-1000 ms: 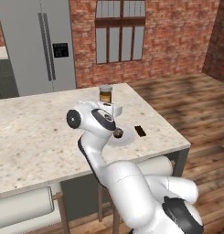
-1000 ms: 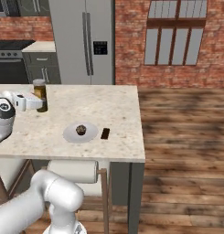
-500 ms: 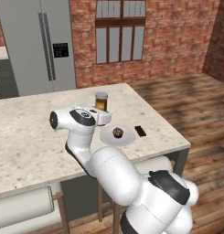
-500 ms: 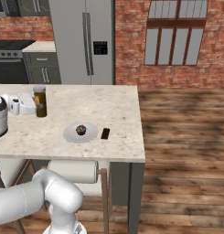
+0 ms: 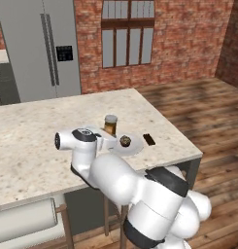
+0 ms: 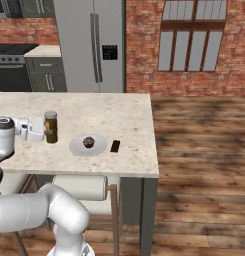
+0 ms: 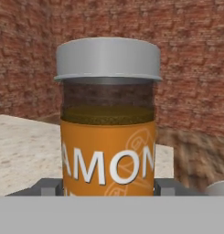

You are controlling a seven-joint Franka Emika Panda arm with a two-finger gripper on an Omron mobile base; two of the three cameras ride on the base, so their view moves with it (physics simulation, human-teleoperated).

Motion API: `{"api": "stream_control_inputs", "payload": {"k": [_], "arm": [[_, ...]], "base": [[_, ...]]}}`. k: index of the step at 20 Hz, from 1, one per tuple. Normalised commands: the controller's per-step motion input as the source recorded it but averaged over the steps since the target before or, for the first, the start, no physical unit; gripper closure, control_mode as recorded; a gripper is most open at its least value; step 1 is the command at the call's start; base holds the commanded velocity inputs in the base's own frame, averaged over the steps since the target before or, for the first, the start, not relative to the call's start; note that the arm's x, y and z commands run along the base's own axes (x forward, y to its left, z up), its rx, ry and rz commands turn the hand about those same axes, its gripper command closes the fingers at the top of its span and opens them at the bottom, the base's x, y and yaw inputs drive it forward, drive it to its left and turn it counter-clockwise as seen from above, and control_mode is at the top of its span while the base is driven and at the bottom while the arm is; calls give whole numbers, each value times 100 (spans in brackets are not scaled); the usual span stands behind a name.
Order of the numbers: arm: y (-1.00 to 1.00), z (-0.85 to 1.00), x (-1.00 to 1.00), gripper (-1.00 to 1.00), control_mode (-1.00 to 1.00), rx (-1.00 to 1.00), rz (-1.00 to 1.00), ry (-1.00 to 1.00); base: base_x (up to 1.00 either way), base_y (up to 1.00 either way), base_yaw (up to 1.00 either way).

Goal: Take the cinnamon bottle from the cabinet and place it on the dining table, next to the plate with the cupcake. Then take the chocolate from the dining counter and place it on the cupcake plate.

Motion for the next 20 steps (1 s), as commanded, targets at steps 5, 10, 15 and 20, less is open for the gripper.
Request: {"api": "stream_control_inputs", "payload": {"k": [5, 10, 15, 20], "arm": [[-3, -46, 17, 100, -100, 11, -3, 0], [0, -56, 28, 100, -100, 7, 0, 0], [0, -50, 29, 100, -100, 0, -2, -3], [13, -47, 37, 100, -100, 0, -3, -2]], "base": [[0, 0, 0], [0, 0, 0], [0, 0, 0], [0, 0, 0]]}}
